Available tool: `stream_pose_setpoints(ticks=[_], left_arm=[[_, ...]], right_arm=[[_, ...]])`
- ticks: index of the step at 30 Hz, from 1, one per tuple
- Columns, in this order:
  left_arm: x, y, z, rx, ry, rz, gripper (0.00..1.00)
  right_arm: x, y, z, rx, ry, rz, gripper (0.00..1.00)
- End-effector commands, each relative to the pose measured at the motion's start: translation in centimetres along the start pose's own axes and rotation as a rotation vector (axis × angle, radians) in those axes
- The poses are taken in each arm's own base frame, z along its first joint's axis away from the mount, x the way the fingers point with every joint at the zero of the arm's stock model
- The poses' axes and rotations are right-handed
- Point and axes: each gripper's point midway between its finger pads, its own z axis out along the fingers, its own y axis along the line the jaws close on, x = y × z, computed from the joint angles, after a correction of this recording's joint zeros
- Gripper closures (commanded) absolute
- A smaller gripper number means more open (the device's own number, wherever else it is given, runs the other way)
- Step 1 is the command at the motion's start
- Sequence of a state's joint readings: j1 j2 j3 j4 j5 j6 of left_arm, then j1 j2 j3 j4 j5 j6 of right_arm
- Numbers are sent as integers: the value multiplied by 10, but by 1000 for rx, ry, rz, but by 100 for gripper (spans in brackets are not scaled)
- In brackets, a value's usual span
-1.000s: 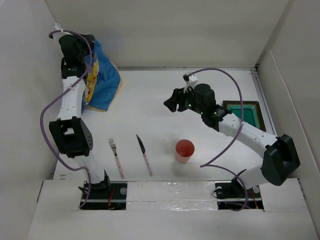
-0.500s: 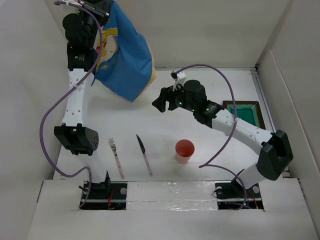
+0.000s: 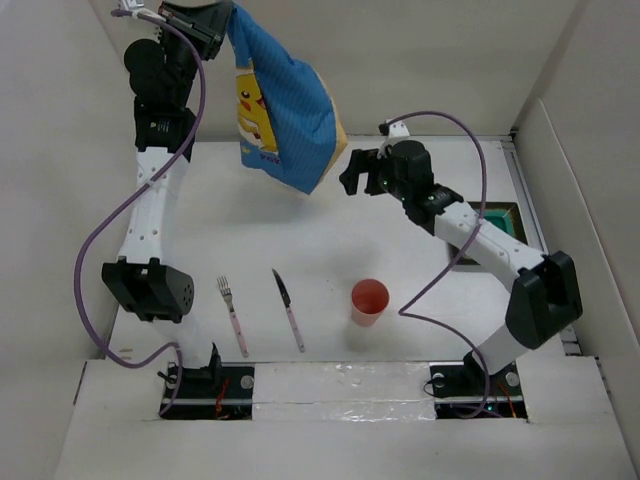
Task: Set the dinner table for one person
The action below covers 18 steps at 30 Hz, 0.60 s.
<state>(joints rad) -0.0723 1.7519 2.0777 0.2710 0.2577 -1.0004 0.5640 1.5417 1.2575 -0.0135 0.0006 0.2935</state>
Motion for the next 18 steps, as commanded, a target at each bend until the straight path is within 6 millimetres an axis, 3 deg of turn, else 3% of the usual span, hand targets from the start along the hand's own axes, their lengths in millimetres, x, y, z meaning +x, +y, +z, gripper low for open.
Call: stream_pose_setpoints(ticks=[1,2,4,6,8,9,13,18], left_arm=[[-25,-42,-26,115,-76,62,100],[-21,-14,-27,90,-66,44,100],[-8,18,-26,67,-16,-21,100],[8,67,-24,-12,26,-61,100],[20,85,-23,-22,75,-92,100],[32,92,-19,-20,107,-97,100],[67,72,-5,32,195,-43,100],[89,17,5,155,230,-46,100]], right_arm=[[-20,-28,44,-12,-26,16,0],[-15,-28,58,-48,2,22,0],[10,-10,92,-212,110,33,0],[20,-3,109,-278,131,43,0],[41,15,117,-315,156,40,0],[39,20,118,-329,121,27,0],[44,28,103,-358,106,27,0],[31,31,72,-371,67,28,1]])
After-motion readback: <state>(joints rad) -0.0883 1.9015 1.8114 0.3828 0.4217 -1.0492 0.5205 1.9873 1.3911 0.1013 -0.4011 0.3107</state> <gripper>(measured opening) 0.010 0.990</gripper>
